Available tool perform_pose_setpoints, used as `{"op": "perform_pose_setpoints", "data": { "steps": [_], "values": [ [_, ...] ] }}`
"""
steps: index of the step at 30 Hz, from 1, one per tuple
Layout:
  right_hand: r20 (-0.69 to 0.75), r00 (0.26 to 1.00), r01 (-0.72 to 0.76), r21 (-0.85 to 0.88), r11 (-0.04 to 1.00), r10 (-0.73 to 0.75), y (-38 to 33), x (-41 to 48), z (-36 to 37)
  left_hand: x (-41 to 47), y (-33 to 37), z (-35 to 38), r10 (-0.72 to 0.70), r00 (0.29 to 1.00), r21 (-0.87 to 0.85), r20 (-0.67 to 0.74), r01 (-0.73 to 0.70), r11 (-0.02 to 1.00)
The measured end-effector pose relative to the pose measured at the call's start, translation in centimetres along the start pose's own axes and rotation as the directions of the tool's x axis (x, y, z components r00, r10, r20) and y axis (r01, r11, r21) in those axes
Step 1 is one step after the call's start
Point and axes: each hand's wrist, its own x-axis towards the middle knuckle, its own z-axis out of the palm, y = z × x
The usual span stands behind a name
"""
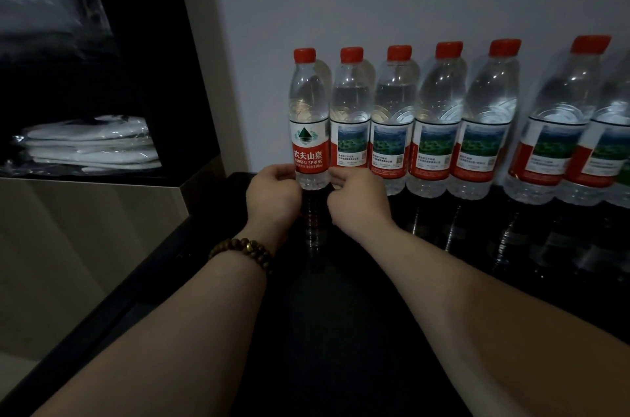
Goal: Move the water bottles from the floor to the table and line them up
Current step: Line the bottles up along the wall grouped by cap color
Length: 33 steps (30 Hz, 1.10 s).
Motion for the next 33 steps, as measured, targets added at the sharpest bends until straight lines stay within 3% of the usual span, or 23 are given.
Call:
{"op": "perform_pose_setpoints", "data": {
  "steps": [4, 7, 14, 23, 27, 33],
  "values": [
    [-0.207, 0.976, -0.064, 0.001, 0.998, 0.063, 0.3, -0.2, -1.4, -1.0, 0.9, 0.9, 0.057, 0.998, 0.037, -0.031, -0.056, 0.998],
    [-0.278, 0.954, -0.118, -0.008, 0.993, 0.111, 0.9, -0.5, -2.8, -2.6, 2.1, 2.6, 0.089, 0.990, 0.058, 0.112, -0.096, 0.994],
    [-0.209, 0.971, -0.106, 0.045, 0.993, 0.113, 1.5, -0.7, -2.9, -4.1, 0.9, 3.3, 0.181, 0.947, 0.122, 0.267, -0.220, 0.968],
    [-0.116, 0.986, -0.115, 0.020, 0.993, 0.116, 1.3, -0.7, -2.5, -2.8, 0.4, 3.2, 0.062, 0.877, 0.152, 0.477, -0.151, 0.977],
    [-0.152, 0.981, -0.123, 0.020, 0.992, 0.124, 1.2, -0.4, -2.4, -2.8, 0.4, 3.4, 0.108, 0.860, 0.207, 0.498, -0.239, 0.949],
    [-0.206, 0.971, -0.121, 0.031, 0.992, 0.125, 1.6, 0.3, -2.2, -2.6, 0.8, 3.0, 0.055, 0.877, 0.163, 0.477, -0.150, 0.975]
  ]
}}
